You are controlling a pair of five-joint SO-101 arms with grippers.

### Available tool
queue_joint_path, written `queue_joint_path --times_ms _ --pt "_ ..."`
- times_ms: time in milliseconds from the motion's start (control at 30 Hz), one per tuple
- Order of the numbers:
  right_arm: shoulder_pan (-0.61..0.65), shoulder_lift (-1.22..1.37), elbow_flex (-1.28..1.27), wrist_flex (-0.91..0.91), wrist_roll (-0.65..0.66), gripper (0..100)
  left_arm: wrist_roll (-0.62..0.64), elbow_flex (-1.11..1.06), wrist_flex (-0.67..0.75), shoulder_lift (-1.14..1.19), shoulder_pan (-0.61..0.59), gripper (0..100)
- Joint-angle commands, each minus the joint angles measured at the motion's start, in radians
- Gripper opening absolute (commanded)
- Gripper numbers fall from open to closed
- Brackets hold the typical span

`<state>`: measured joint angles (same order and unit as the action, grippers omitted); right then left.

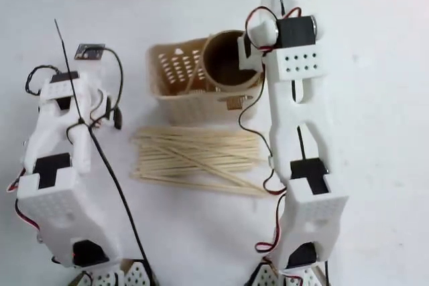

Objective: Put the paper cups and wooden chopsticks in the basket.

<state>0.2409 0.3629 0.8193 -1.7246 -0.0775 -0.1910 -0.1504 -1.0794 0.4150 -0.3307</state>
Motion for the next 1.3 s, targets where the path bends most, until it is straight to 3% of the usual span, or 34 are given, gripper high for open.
queue_joint_path --times_ms 0,267,400,1033,1167,1267 --pt "-0.027 -0.054 0.015 0.024 -0.018 2.1 0.011 0.000 0.031 -0.024 0.038 22" --pt "-0.027 0.067 0.014 0.036 -0.009 20.4 0.011 -0.002 0.031 -0.024 0.038 22" --pt "-0.030 0.093 0.014 0.041 -0.009 24.4 0.011 -0.002 0.031 -0.024 0.038 22" --pt "-0.025 -0.214 0.112 0.005 0.035 24.1 0.012 0.006 0.025 -0.027 0.038 22" --pt "-0.033 -0.360 -0.032 0.005 0.077 12.8 0.011 0.035 0.021 -0.044 0.031 15" --pt "-0.051 -0.512 -0.210 0.005 0.091 5.4 0.003 0.112 -0.064 -0.114 0.015 7"
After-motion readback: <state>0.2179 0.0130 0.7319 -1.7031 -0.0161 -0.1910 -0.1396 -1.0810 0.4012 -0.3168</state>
